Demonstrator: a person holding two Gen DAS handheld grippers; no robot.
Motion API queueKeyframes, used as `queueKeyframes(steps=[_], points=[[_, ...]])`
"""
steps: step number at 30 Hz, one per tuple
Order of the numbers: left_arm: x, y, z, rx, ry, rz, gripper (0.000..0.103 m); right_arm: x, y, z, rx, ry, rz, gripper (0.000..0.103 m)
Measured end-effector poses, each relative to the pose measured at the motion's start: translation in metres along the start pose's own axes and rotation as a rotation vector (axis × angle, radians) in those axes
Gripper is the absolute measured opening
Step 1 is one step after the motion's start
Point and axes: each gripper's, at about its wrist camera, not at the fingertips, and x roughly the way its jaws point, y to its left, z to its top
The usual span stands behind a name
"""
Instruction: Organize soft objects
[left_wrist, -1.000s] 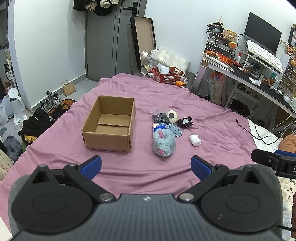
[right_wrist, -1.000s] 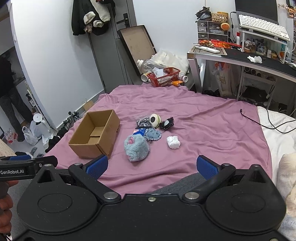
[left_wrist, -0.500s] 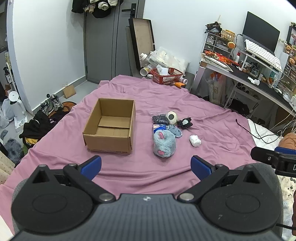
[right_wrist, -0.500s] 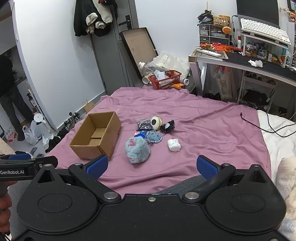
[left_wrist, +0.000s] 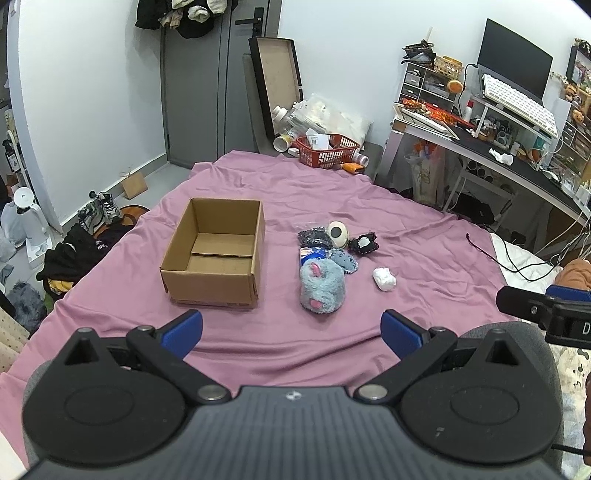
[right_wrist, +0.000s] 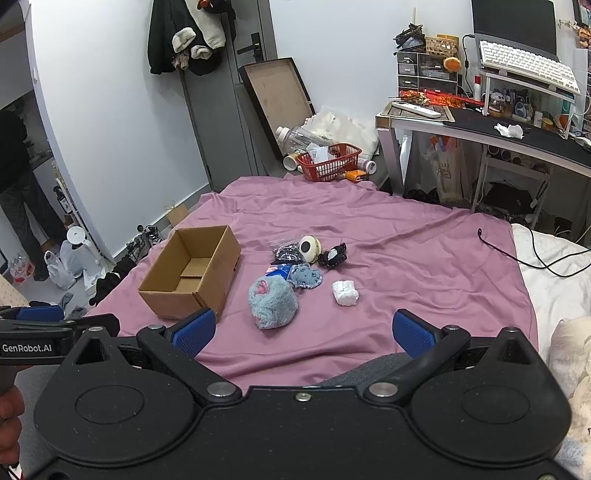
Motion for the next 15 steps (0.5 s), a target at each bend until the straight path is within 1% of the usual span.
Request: queueKeyframes(steps=[6,15], points=[[-0.0010,-0.0033,0.0004,-0.003,-0.021,0.003,0.102,0.0000,0.0002,0.0007,-0.006,-0.003,-0.007,0.103],[0.0069,-0.0062,0.0058,-0.010,-0.014,-0.006,0.102,0.0085,-0.0045,0.0038,0.006,0.007,-0.005,0.103]])
